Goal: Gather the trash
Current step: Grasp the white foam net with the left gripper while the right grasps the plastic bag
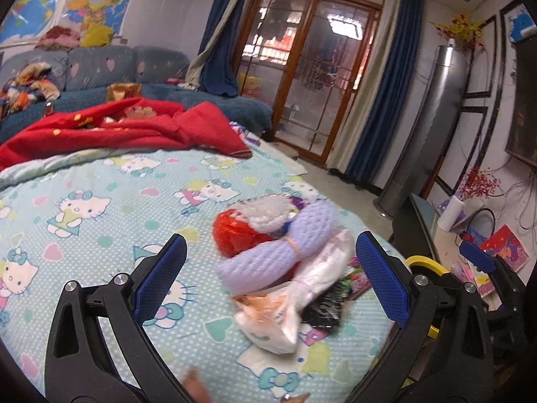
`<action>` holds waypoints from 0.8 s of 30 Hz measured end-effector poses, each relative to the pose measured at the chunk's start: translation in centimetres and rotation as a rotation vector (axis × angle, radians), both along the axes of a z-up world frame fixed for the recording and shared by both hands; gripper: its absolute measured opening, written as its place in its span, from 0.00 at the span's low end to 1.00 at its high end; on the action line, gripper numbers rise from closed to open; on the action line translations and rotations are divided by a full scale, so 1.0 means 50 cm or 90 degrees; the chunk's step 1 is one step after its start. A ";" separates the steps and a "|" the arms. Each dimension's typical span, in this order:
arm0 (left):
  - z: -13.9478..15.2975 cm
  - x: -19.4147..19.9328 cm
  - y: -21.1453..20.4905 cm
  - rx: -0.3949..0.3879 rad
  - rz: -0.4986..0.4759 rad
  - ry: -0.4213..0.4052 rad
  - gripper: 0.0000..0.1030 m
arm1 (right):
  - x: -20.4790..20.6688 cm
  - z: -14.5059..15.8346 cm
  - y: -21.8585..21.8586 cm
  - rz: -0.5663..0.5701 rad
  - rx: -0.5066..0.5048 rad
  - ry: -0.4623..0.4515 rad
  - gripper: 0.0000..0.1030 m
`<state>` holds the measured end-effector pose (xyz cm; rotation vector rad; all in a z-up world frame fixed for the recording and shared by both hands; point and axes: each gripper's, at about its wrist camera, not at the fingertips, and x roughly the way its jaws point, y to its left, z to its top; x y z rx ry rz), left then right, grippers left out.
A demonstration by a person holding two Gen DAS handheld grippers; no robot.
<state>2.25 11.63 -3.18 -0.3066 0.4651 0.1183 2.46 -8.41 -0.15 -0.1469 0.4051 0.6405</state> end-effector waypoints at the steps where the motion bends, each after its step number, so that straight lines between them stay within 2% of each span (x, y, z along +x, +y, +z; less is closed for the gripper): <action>1: -0.005 0.006 0.008 -0.003 -0.004 0.008 0.90 | 0.010 -0.002 0.003 0.002 0.004 0.014 0.94; 5: -0.025 0.040 0.030 -0.023 -0.016 0.040 0.90 | 0.034 -0.013 0.008 0.009 0.006 0.046 0.94; 11: -0.027 0.090 0.042 -0.035 -0.040 0.045 0.89 | 0.079 -0.041 0.020 0.005 0.000 0.097 0.94; 14: -0.032 0.119 0.055 -0.063 -0.045 0.058 0.83 | 0.096 -0.050 0.030 0.009 0.001 0.113 0.94; 24: -0.055 0.189 0.076 -0.158 -0.084 0.087 0.75 | 0.147 -0.069 0.073 0.041 0.004 0.155 0.94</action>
